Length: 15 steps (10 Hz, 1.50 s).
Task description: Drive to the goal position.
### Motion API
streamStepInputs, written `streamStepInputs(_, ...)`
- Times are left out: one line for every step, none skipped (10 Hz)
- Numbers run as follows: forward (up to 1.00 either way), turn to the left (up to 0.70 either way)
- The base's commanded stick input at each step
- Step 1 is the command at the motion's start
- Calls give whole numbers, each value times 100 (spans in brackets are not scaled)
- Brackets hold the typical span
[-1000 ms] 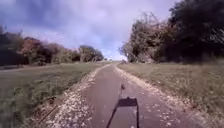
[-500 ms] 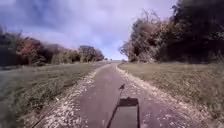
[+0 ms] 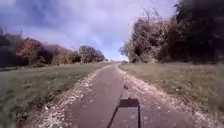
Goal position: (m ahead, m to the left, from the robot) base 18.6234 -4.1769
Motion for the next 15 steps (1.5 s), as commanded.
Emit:
streamStepInputs(70,0)
streamStepInputs(70,-7)
streamStepInputs(70,-10)
streamStepInputs(70,-13)
streamStepInputs(70,-1)
streamStepInputs(70,0)
streamStepInputs(70,0)
streamStepInputs(70,0)
streamStepInputs(70,0)
streamStepInputs(70,0)
streamStepInputs(70,0)
streamStepInputs(70,0)
streamStepInputs(70,0)
streamStepInputs(70,0)
streamStepInputs(70,0)
